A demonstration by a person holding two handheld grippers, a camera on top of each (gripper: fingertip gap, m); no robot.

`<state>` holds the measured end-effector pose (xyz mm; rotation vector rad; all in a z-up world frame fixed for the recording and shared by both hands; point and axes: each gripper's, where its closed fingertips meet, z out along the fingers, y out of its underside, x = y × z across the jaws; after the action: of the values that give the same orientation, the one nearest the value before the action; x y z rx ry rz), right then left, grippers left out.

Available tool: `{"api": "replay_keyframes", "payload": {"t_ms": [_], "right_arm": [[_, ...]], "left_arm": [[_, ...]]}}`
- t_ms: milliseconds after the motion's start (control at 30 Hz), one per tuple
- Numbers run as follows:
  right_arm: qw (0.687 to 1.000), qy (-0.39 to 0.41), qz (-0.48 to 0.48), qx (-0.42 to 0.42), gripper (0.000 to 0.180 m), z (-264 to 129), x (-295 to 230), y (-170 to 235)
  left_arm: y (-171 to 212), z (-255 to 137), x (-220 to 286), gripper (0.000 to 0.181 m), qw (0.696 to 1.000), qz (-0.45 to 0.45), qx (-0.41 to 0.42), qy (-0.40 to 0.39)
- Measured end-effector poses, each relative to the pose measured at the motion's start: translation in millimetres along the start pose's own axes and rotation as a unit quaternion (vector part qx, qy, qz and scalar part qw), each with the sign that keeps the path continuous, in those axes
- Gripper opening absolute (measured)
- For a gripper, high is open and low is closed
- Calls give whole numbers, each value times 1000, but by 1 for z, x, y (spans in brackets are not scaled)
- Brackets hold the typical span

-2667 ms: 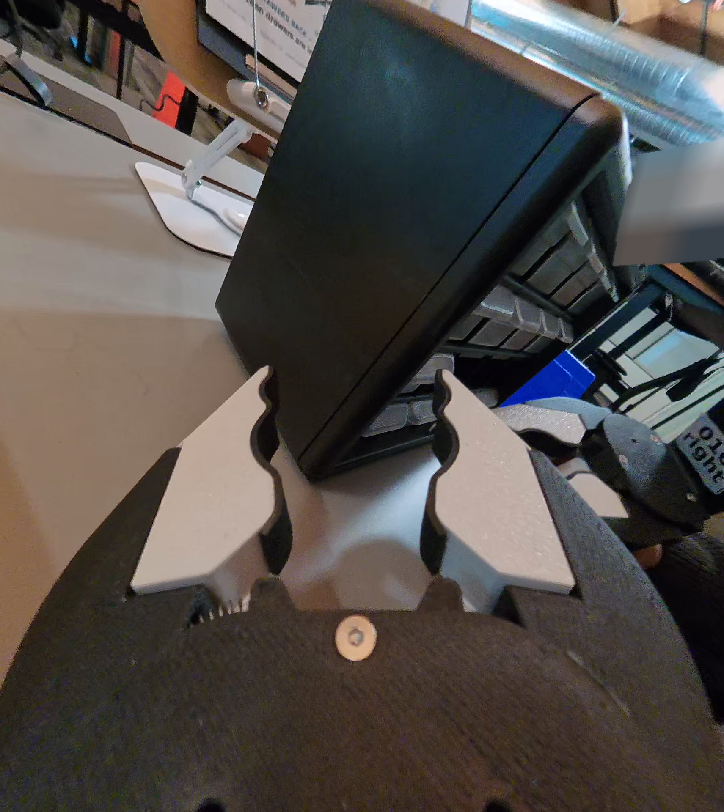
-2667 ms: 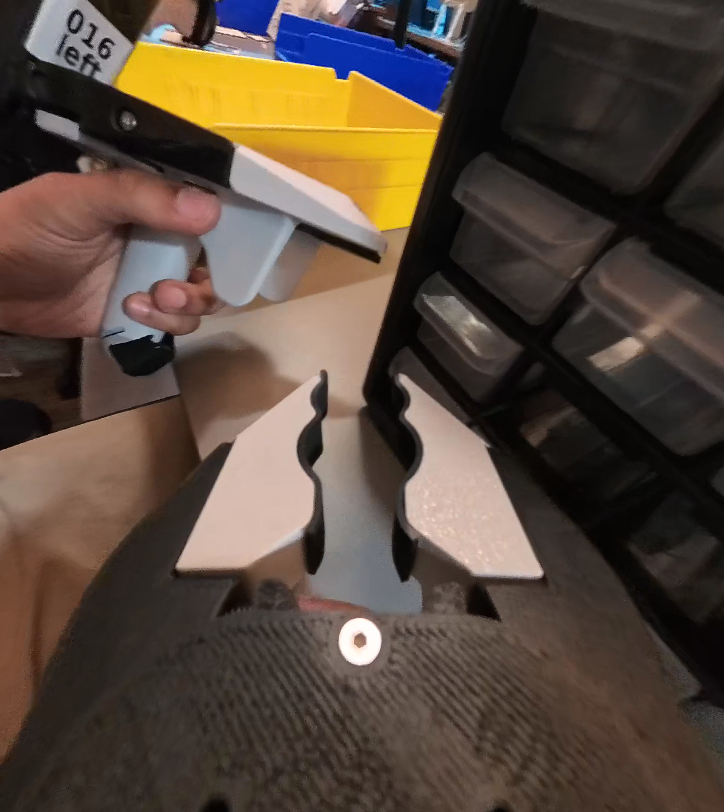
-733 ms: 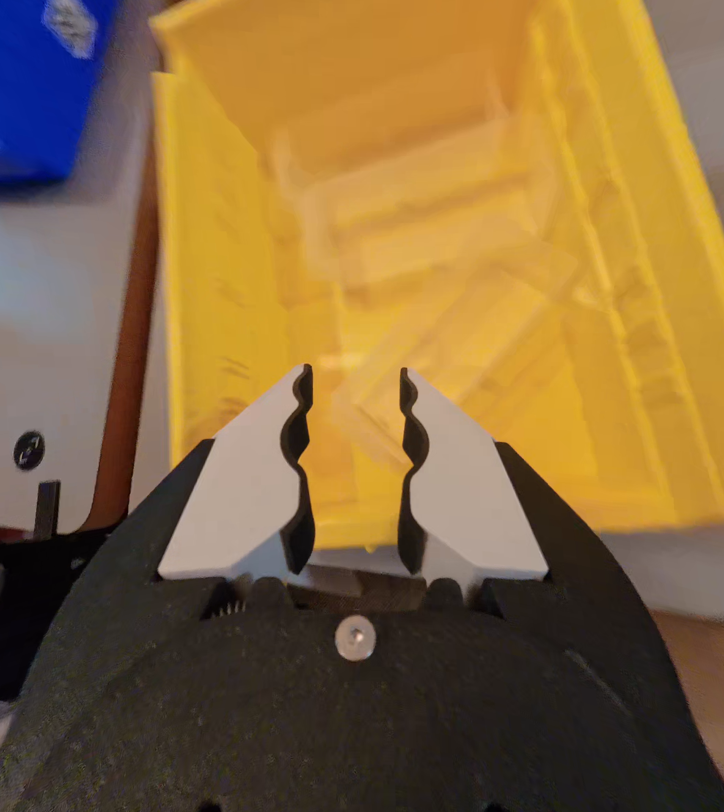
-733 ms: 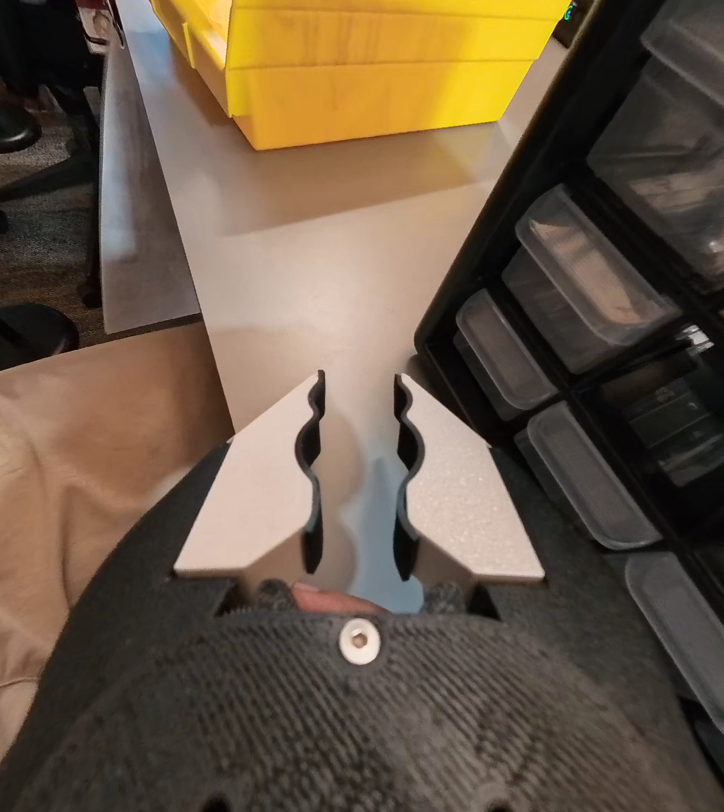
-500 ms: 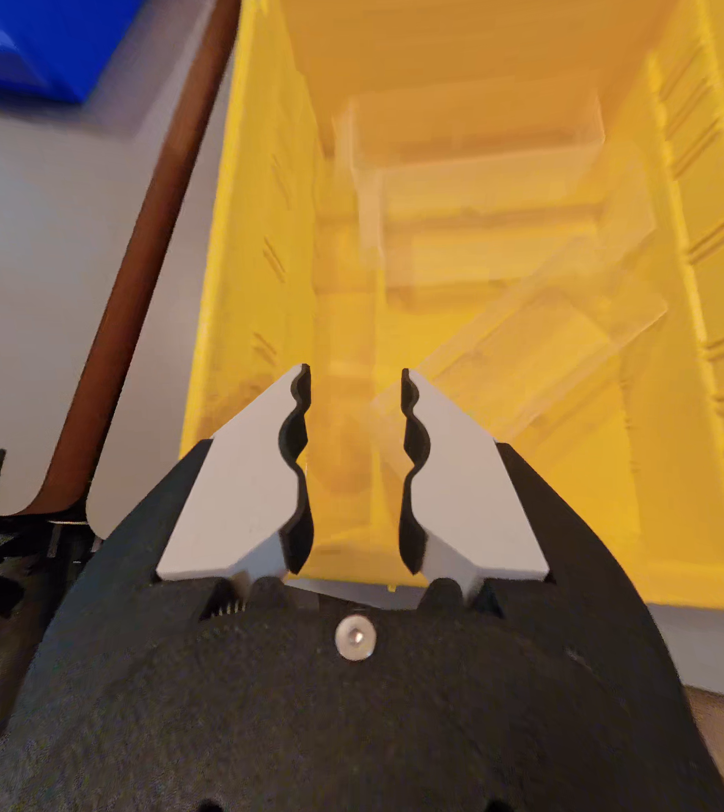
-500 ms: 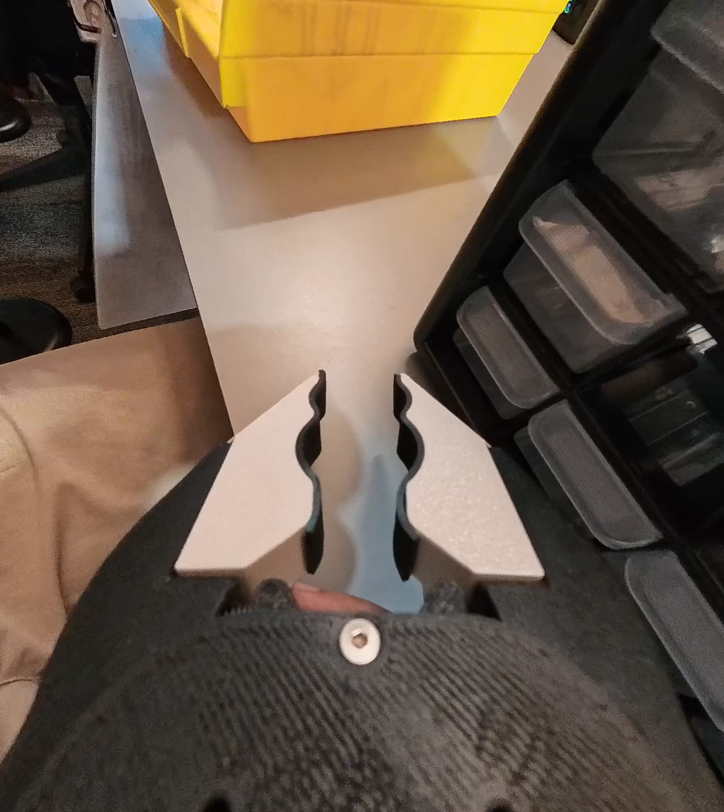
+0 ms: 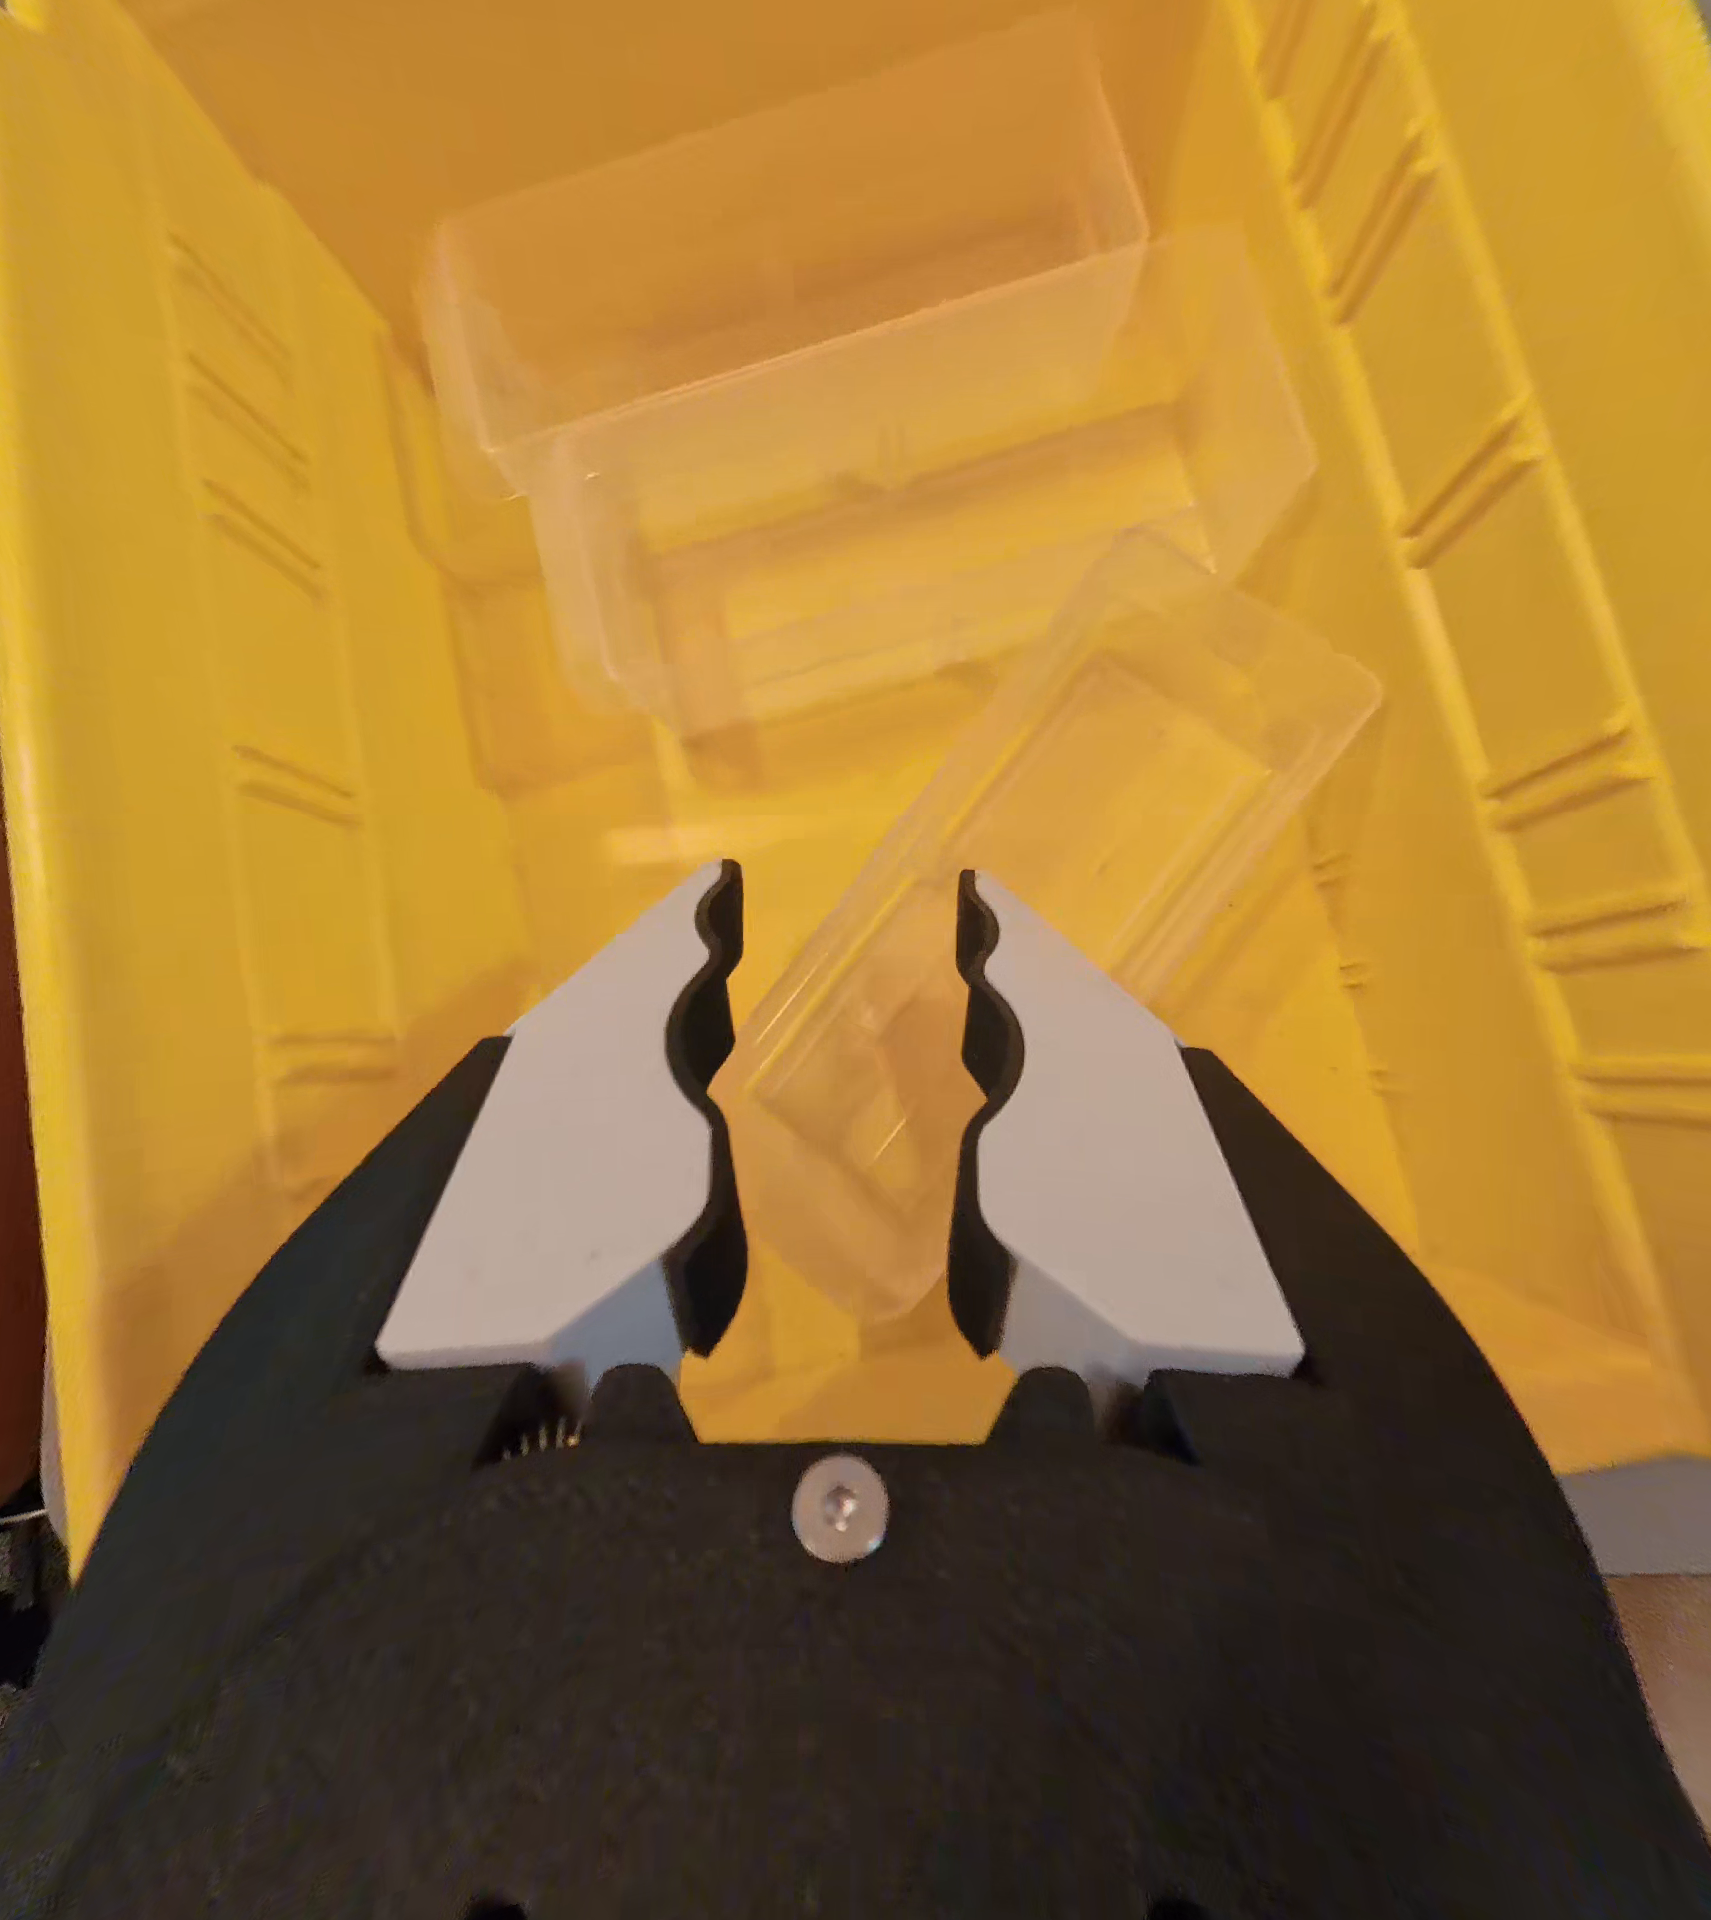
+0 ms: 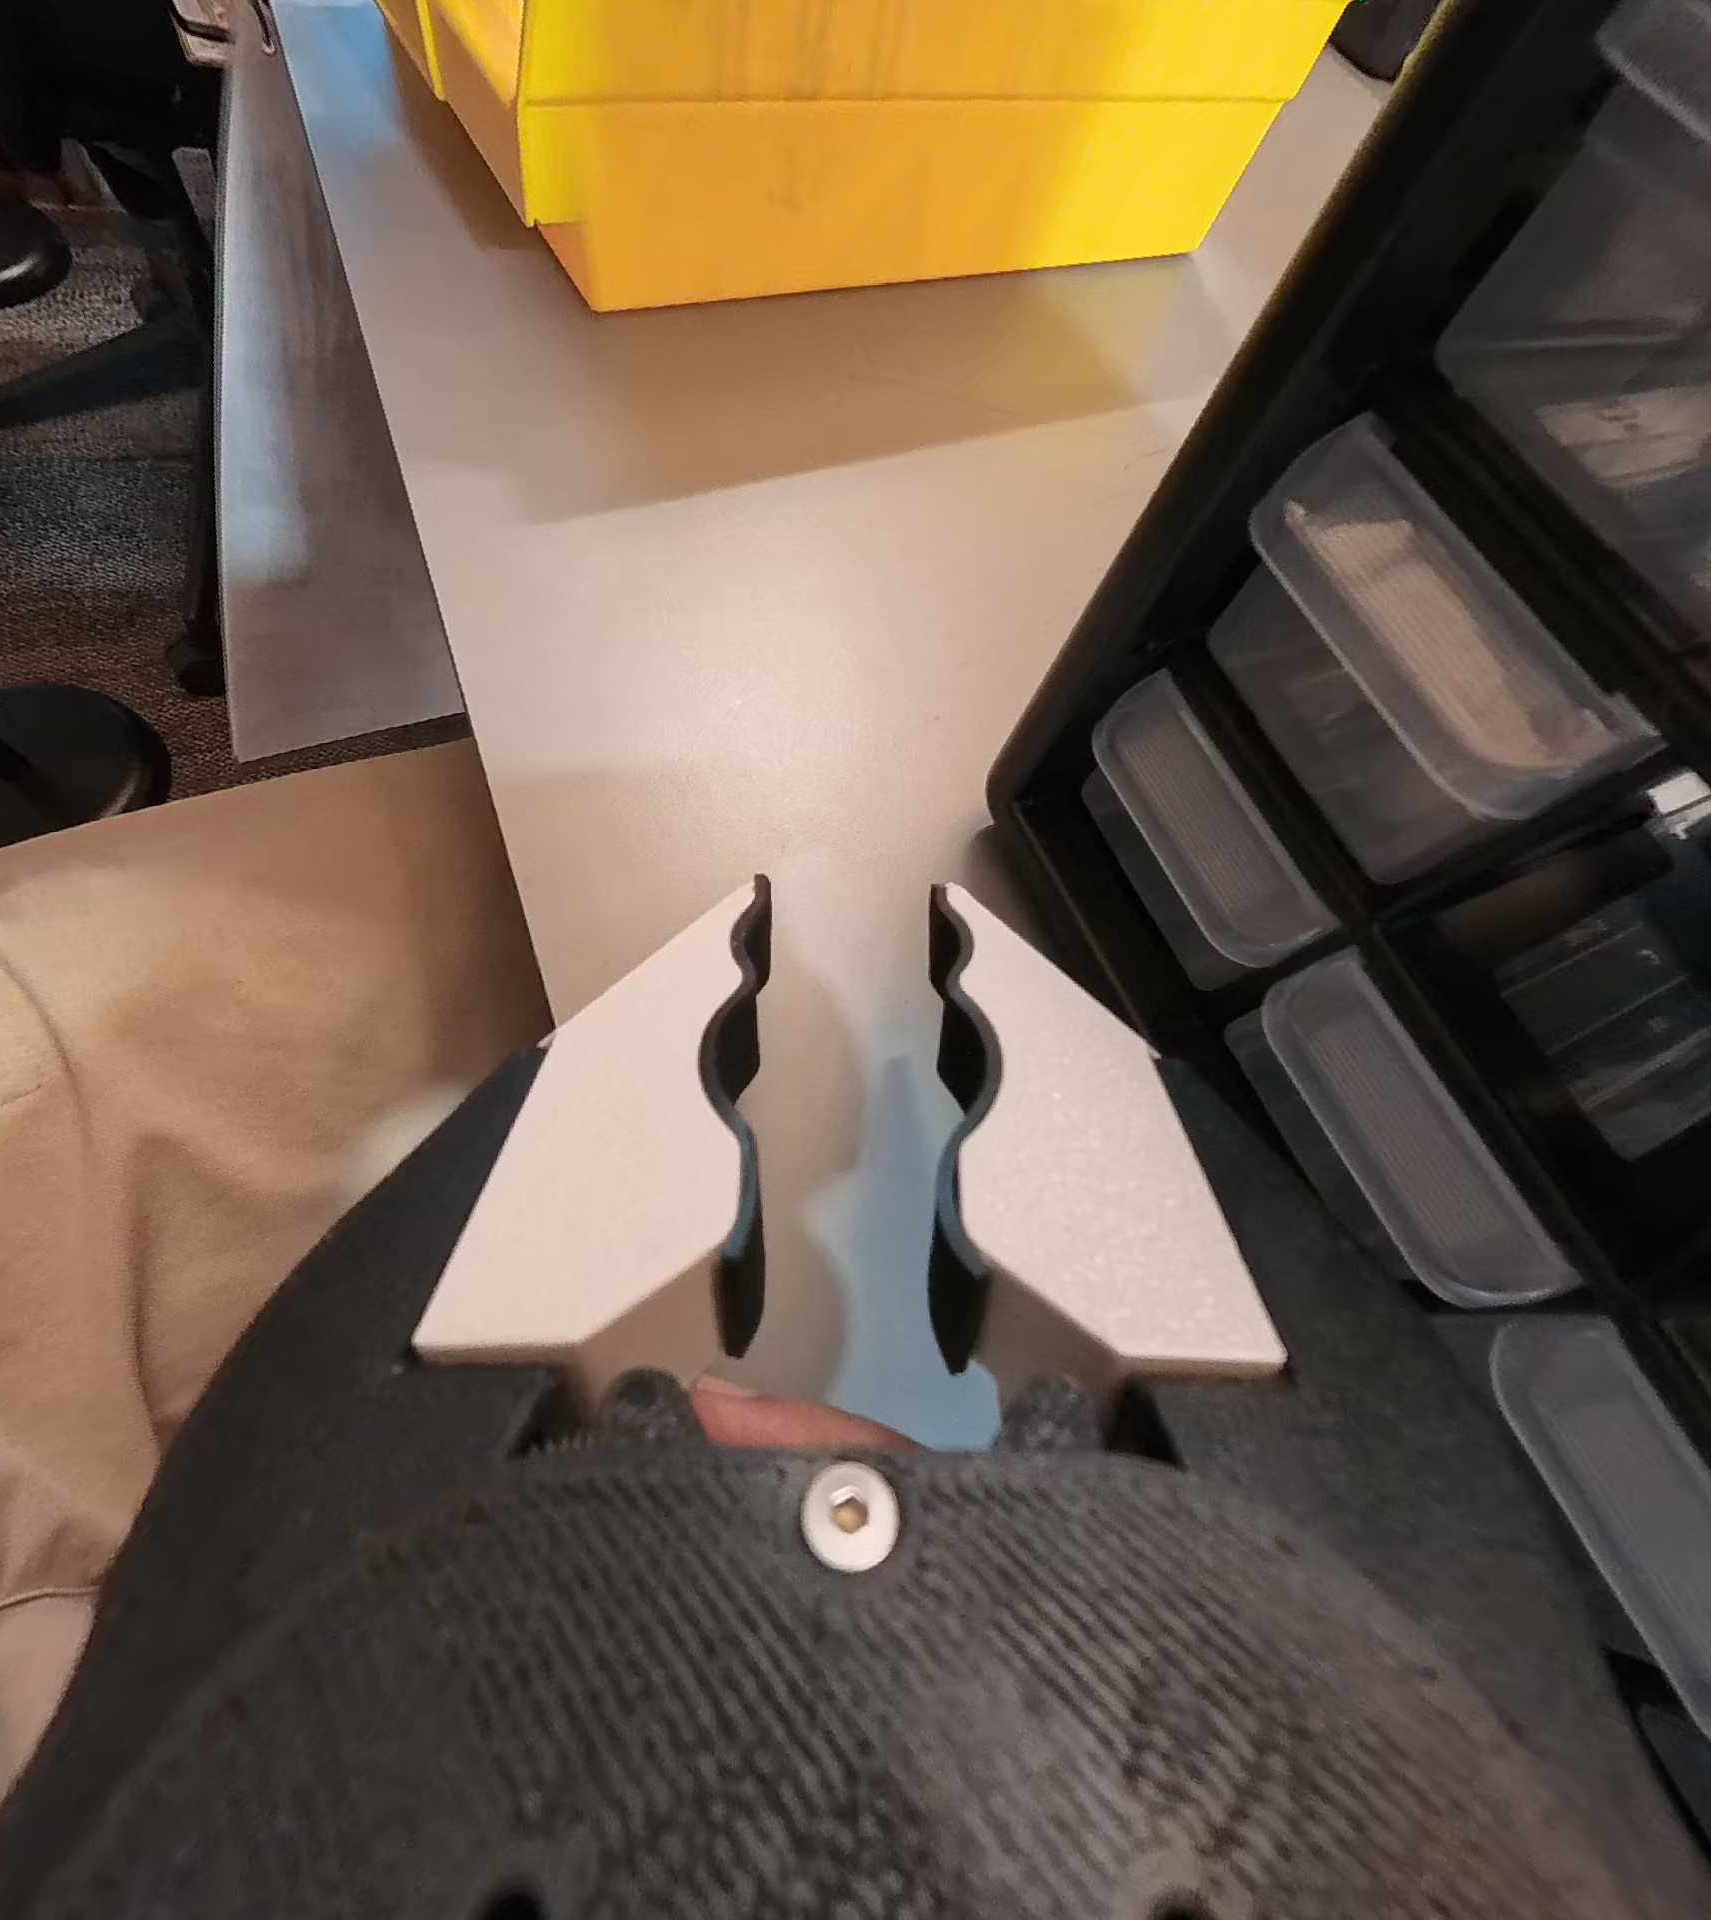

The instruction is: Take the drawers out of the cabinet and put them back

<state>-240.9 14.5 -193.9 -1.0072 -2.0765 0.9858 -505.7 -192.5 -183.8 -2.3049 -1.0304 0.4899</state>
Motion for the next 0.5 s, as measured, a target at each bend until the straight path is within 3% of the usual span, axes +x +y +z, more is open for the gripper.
{"api": "replay_keyframes", "payload": {"t_ms": [133,300,500], "right_arm": [[1000,-3,7,1,29,0,1,0],[1000,-9,15,2,30,0,1,0],[1000,-7,-4,2,30,0,-2,-1]], "left_arm": [[5,8,1,10,1000,17,-18,-7],[5,2,1,6,998,64,-9,-17],[-10,-26,-7,1,998,44,26,-24]]}}
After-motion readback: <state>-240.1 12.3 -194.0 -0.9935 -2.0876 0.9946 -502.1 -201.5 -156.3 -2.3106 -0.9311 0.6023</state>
